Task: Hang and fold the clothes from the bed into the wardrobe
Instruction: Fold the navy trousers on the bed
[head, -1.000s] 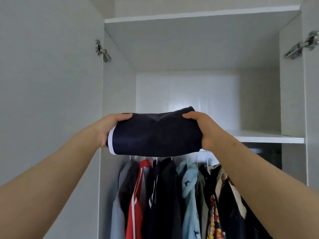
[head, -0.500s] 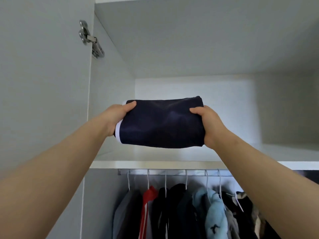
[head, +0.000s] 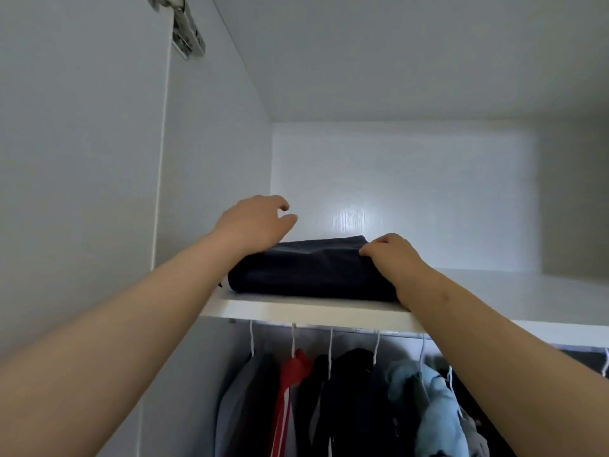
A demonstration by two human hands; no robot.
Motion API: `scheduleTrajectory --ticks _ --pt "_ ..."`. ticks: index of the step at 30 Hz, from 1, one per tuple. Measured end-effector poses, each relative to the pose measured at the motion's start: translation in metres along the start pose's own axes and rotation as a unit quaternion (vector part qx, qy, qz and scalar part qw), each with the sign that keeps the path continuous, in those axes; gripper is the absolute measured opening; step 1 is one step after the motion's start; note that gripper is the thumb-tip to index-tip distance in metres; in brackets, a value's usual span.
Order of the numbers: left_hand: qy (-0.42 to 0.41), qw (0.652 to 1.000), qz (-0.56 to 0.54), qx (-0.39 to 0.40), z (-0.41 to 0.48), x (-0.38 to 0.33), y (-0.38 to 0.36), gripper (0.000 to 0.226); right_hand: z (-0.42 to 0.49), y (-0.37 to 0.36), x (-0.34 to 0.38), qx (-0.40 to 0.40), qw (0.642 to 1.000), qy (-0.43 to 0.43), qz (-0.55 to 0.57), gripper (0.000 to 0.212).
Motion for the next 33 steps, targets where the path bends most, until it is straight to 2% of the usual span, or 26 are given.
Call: scheduleTrajectory --ticks 1,3,5,7,10,12,21,26,30,33 --pt "-0.028 0.999 -0.019 0.034 -0.003 -0.012 -0.005 0.041 -0.001 0.001 0.002 -0.009 1.000 -0.008 -0.002 0.002" --pt "-0.043 0.991 -0.013 0.129 -0.008 -0.028 -0.026 0.046 -0.001 0.003 0.003 -0.009 1.000 -0.025 -0.005 0.014" --pt "-0.027 0.980 0.077 0.181 -0.013 -0.030 -0.047 0.051 -0.001 0.003 0.002 0.011 1.000 -0.025 -0.015 0.014" --pt "-0.005 0.975 0.141 0.172 -0.016 -0.021 -0.055 0.050 0.000 -0.001 0.001 0.047 0.998 -0.002 -0.050 0.006" --pt "0.010 0.975 0.147 0.165 -0.018 -0.005 -0.049 0.047 0.001 -0.013 0.005 0.094 0.984 0.038 -0.145 0.025" --pt "0.020 0.973 0.151 0.176 -0.019 0.006 -0.044 0.044 0.005 -0.025 0.008 0.113 0.976 0.037 -0.182 0.034" --pt "0.043 0.965 0.159 0.204 -0.010 0.034 -0.039 0.045 0.008 -0.056 0.023 0.170 0.930 0.030 -0.325 0.036" --pt "0.044 0.970 0.147 0.191 -0.004 0.040 -0.041 0.044 0.021 -0.059 0.021 0.157 0.924 0.020 -0.348 0.033" --pt "0.044 0.978 0.121 0.162 -0.009 0.039 -0.040 0.039 0.023 -0.057 0.013 0.111 0.945 0.051 -0.303 0.013" --pt "0.046 0.985 0.116 0.117 -0.021 0.028 -0.040 0.035 0.013 -0.054 0.012 0.073 0.959 0.087 -0.259 0.023"
Point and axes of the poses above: each hand's wrist, its own z-axis towards the middle knuckle, its own y-axis out of the back of the hand, x = y × z, the point moved 1 cm from there along z, towards the middle knuckle, and after that the axes turned 15 degrees about x, right-handed, at the moved point
